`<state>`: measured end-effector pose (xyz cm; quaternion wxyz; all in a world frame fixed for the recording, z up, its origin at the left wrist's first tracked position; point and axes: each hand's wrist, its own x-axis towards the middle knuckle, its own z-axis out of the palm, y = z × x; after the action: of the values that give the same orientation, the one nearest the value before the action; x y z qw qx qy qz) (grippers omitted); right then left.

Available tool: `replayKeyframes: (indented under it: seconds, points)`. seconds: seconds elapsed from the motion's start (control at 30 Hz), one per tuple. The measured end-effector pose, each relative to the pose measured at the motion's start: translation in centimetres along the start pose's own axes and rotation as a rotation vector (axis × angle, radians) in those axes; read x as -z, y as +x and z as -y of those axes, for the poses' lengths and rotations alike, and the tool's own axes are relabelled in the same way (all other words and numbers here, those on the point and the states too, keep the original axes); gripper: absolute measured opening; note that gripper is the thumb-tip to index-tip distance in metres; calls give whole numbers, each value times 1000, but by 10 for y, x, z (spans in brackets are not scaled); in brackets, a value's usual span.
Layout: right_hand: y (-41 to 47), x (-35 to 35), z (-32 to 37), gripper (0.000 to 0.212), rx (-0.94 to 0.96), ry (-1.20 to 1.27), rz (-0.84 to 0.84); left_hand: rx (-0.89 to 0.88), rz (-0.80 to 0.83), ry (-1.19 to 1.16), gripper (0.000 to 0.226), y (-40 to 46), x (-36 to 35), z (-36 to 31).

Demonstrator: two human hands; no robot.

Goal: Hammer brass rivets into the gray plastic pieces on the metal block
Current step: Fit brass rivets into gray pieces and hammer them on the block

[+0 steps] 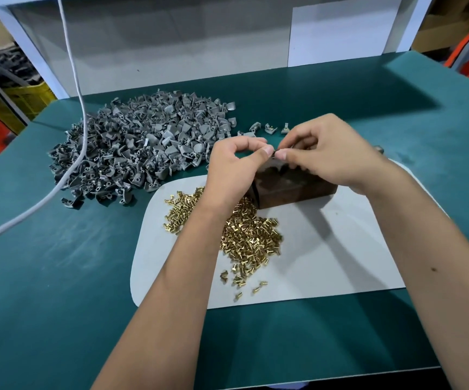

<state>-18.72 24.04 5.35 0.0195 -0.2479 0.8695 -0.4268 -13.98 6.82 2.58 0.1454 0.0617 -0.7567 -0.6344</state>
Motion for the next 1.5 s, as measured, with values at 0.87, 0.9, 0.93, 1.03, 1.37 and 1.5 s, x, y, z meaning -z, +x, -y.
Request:
replayKeyframes:
  seconds: [0.87, 0.9, 0.93, 1.03, 1.37, 1.5]
  points:
    - [94, -74, 55, 32, 93, -603, 222, -66, -129, 689, 21, 22, 70, 36]
    - [97, -79, 58, 35, 118, -630, 251, -56, -126, 699, 20, 23, 70, 37]
    - [99, -83, 60, 35, 132, -648, 288, -38, -127, 708, 20, 24, 70, 37]
    - [104, -94, 66, 34, 162, -703, 415, 9, -108, 730, 23, 25, 74, 36]
    - [102, -88, 55, 28, 72, -559, 436, 78, 7, 683, 27, 22, 81, 28]
    - [101, -83, 52, 35, 156, -648, 390, 82, 113, 632, 26, 19, 83, 25]
